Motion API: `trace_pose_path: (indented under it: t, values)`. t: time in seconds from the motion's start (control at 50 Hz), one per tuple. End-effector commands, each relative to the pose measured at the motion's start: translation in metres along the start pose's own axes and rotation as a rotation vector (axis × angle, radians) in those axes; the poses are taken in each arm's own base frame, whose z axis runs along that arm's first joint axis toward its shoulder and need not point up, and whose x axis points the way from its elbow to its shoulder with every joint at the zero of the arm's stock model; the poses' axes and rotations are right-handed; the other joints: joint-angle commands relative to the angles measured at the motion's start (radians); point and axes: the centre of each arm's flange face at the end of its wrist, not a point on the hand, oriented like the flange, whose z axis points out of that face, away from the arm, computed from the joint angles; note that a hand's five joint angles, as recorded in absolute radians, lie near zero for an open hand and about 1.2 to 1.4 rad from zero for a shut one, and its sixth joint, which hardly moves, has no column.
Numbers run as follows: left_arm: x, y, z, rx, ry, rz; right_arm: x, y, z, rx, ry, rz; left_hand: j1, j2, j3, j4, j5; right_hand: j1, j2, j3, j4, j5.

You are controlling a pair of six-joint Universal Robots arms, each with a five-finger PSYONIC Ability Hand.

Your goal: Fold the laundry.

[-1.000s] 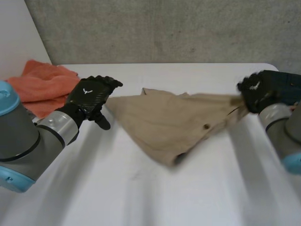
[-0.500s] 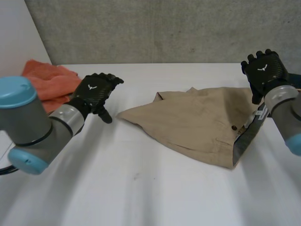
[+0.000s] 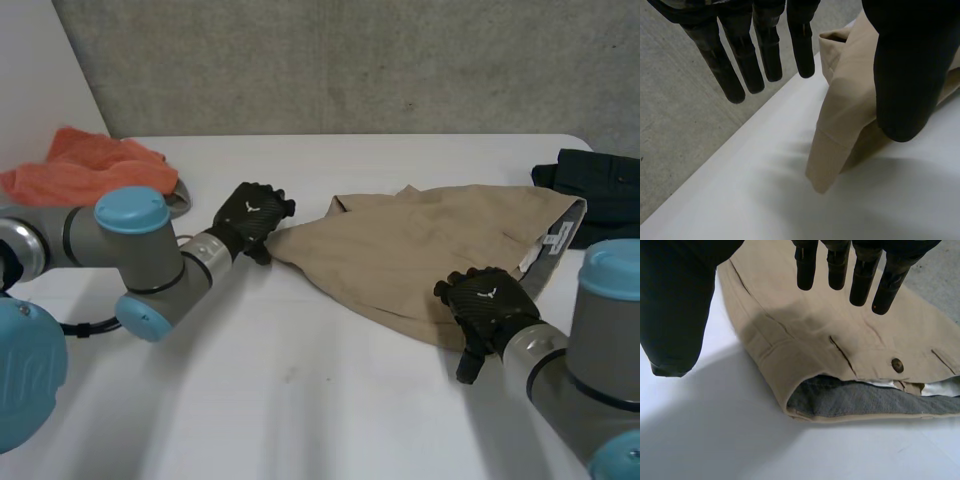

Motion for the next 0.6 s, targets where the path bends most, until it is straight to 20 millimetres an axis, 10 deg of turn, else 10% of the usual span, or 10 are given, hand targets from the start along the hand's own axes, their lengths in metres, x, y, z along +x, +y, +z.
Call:
trace_pose_path:
  t: [0.02, 0.26, 0.38, 0.44, 0.6]
  values:
    - [0.004, 0.004, 0.010, 0.012, 0.000, 0.007, -0.001, 0.009, 0.022, 0.018, 0.051, -0.068, 0.190, 0.194, 0.198, 0.196, 0.194, 0.232, 0.210, 0.221, 0.201, 0.195]
    - [0.014, 0.012, 0.013, 0.004, 0.013, 0.072, 0.002, 0.008, 0.035, 0.062, 0.090, -0.111, 0.909, 0.913, 0.917, 0.915, 0.913, 0.555, 0.533, 0.544, 0.524, 0.518]
    - [0.013, 0.011, 0.013, 0.004, -0.002, 0.088, 0.002, 0.013, 0.039, 0.037, 0.085, -0.128, 0.932, 0.937, 0.941, 0.939, 0.937, 0.707, 0.686, 0.697, 0.676, 0.670]
    - [0.012, 0.009, 0.013, -0.001, -0.017, 0.090, 0.004, 0.013, 0.038, 0.036, 0.089, -0.133, 0.932, 0.937, 0.941, 0.939, 0.937, 1.193, 1.171, 1.183, 1.162, 1.156]
    - [0.001, -0.026, 0.004, 0.028, -0.083, 0.118, 0.016, -0.019, 0.021, 0.128, 0.132, -0.170, 0.932, 0.937, 0.941, 0.939, 0.937, 1.194, 1.172, 1.184, 1.163, 1.157]
